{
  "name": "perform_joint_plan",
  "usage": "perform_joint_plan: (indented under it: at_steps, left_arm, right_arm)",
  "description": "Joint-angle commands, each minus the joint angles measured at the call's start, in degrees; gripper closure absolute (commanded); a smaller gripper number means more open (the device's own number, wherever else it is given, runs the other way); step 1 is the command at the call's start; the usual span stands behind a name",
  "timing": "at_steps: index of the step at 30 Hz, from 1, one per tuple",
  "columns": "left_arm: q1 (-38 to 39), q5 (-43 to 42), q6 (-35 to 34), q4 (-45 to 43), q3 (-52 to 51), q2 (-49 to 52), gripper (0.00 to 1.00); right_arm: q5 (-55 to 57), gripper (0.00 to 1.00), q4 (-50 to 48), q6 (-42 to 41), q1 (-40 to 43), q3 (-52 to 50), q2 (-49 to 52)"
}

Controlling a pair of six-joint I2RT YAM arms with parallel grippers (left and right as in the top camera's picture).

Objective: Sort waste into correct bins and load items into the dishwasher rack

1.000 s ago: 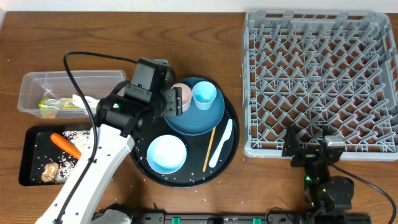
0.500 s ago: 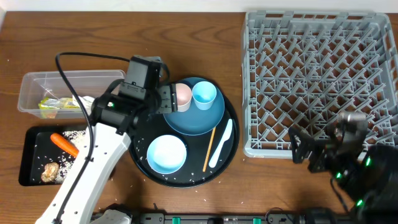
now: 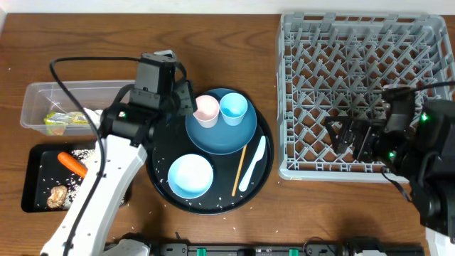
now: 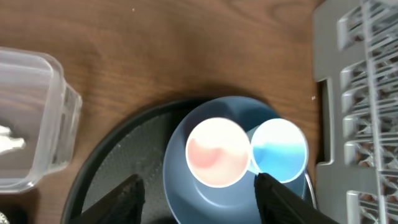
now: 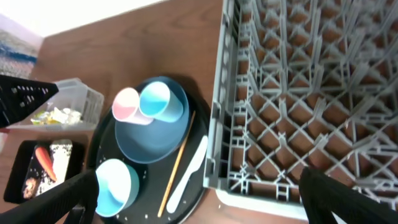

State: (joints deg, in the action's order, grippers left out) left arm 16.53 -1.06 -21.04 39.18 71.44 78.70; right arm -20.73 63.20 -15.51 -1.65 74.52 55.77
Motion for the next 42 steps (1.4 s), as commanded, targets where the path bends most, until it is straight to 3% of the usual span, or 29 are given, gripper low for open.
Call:
perform_joint_plan:
  at_steps: [1, 3, 6, 16, 19, 23, 40, 42]
  left_arm:
    - [-0.17, 0.66, -3.17, 0.85, 0.9, 4.52, 0.42]
    - [-0.17, 0.22, -4.55, 0.79, 0.9, 6.91, 0.42]
    - [-0.17, 0.04, -5.66, -0.09, 0.9, 10.56, 0.45]
    - [-0.07, -0.02, -8.52, -0.52, 0.9, 16.55, 0.47]
    - [-0.07, -3.1, -9.75, -0.59, 0.9, 17.55, 0.55]
    - [0.09, -7.13, -9.73, -0.96, 0.9, 18.08, 0.57]
    - [0.94, -3.8, -9.73, -1.14, 0.79, 23.96, 0.57]
    - [0.83, -3.56, -9.7, -1.18, 0.79, 24.17, 0.62]
  right_arm:
    - [-0.72, 0.01, 2.01, 1.31, 0.17, 0.96, 0.39]
    - [-0.09, 0.02, 3.67, 1.42, 0.2, 0.74, 0.39]
    - [1.68, 0.12, 6.16, 1.42, 0.2, 0.68, 0.52]
    - [2.78, 0.15, 9.73, 4.72, 0.17, 0.68, 2.1]
    - [4.15, 0.16, 11.08, 5.95, 0.17, 0.66, 2.78]
    - [6.58, 0.17, 12.24, 5.95, 0.2, 0.61, 3.63]
    - [7.23, 0.17, 12.72, 5.97, 0.2, 0.13, 4.24]
    - [7.26, 0.17, 12.72, 5.97, 0.2, 0.13, 4.26]
